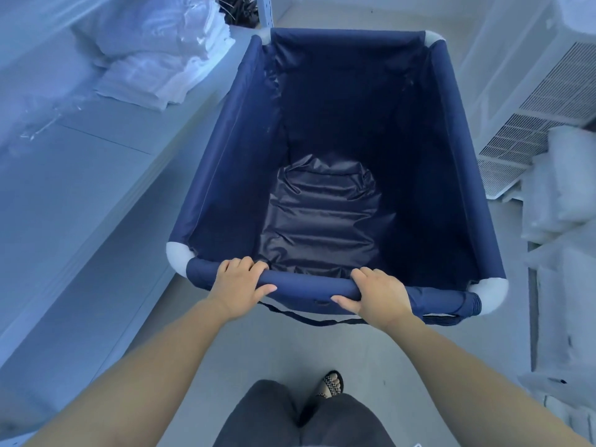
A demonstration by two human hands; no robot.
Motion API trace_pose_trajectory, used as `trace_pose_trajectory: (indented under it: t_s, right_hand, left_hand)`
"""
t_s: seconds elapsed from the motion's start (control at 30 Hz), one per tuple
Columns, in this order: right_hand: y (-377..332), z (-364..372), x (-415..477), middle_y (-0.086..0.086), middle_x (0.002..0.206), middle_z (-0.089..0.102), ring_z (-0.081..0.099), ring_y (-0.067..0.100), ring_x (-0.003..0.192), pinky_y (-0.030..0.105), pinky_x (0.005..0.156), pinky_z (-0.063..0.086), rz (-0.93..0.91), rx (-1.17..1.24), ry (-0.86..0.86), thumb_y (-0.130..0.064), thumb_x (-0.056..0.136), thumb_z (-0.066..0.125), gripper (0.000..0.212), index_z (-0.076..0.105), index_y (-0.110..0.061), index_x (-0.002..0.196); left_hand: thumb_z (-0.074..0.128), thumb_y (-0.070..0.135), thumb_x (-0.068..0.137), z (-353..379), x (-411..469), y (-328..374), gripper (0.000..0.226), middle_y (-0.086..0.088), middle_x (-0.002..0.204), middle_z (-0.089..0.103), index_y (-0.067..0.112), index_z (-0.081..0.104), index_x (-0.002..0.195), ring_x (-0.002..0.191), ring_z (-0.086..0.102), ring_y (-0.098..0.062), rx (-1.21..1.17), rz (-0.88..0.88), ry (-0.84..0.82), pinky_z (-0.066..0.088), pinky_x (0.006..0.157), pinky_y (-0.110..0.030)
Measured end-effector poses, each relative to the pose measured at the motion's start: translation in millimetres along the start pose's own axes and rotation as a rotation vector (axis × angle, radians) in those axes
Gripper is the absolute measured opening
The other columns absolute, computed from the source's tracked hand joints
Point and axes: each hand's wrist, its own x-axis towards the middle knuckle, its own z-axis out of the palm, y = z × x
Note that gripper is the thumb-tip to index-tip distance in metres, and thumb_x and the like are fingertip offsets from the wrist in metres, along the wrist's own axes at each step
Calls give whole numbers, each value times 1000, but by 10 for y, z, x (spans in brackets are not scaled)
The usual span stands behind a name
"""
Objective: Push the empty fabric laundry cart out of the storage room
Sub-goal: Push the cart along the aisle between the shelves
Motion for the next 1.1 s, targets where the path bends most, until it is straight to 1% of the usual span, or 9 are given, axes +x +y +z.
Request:
trace_pose_trajectory:
  t_s: [0.1, 0.2, 0.33, 0.4, 0.53, 0.6, 0.7, 0.83, 1.1]
  right_hand:
    - [73, -65, 199, -5, 86, 56, 42, 16, 73, 29, 60, 31, 8, 18, -34, -74, 78, 37, 50, 37, -24, 82]
    - [146, -107, 399, -3, 90, 56, 50, 20, 82, 30, 63, 33, 10, -9, -77, -75, 79, 34, 55, 43, -22, 91]
    - [250, -172, 680, -2, 90, 54, 43, 18, 77, 31, 64, 32, 34, 4, -99, -76, 78, 33, 53, 36, -24, 87]
    - [297, -228, 838, -2, 92, 55, 45, 19, 78, 31, 65, 33, 63, 1, -102, -76, 78, 33, 53, 38, -24, 87]
    - [321, -291, 1084, -2, 99, 53, 49, 20, 91, 35, 81, 36, 219, -5, -45, -75, 77, 36, 60, 51, -23, 100]
    - [320, -301, 1194, -3, 101, 53, 49, 20, 96, 38, 91, 33, 308, 28, 9, -75, 77, 38, 59, 53, -24, 103]
    - [390, -367, 1420, -5, 103, 54, 49, 19, 100, 37, 99, 28, 339, 49, 20, -74, 79, 36, 58, 52, -26, 108]
    - [547, -475, 1758, -8, 107, 52, 46, 16, 101, 37, 100, 25, 323, 124, -15, -73, 81, 35, 56, 50, -29, 112]
    - [900, -684, 2410, -6, 116, 51, 44, 20, 107, 41, 100, 25, 302, 216, -90, -66, 84, 38, 53, 47, -28, 120]
  left_hand:
    - [35, 59, 91, -96, 238, -55, 48, 0, 113, 50, 25, 45, 123, 103, 46, -23, -46, 9, -75, 30, 96, -37]
    - [33, 60, 92, -171, 467, -118, 48, 1, 116, 48, 25, 43, 123, 104, 45, -23, -30, 39, -120, 31, 94, -38]
    - [31, 60, 92, -268, 788, -199, 47, 3, 117, 48, 26, 42, 123, 104, 44, -22, -22, 67, -132, 30, 92, -38]
    - [31, 60, 92, -334, 966, -227, 47, 5, 116, 49, 27, 43, 123, 103, 45, -21, -33, 76, -112, 30, 92, -37]
    - [31, 62, 91, -463, 1338, -289, 49, 6, 118, 50, 29, 44, 124, 104, 46, -20, -44, 88, -93, 30, 93, -37]
    - [31, 63, 90, -531, 1540, -326, 50, 6, 118, 50, 29, 43, 125, 104, 46, -20, -43, 94, -101, 30, 93, -38]
    - [32, 60, 91, -646, 1856, -371, 48, 5, 120, 49, 29, 42, 127, 107, 45, -21, -81, 109, -130, 29, 96, -38]
    - [35, 52, 94, -762, 2237, -472, 42, 4, 124, 47, 32, 38, 131, 111, 42, -22, -129, 137, -169, 26, 102, -40]
    - [34, 52, 94, -962, 2953, -558, 41, 5, 122, 47, 34, 37, 131, 110, 42, -22, -112, 161, -134, 26, 101, -39]
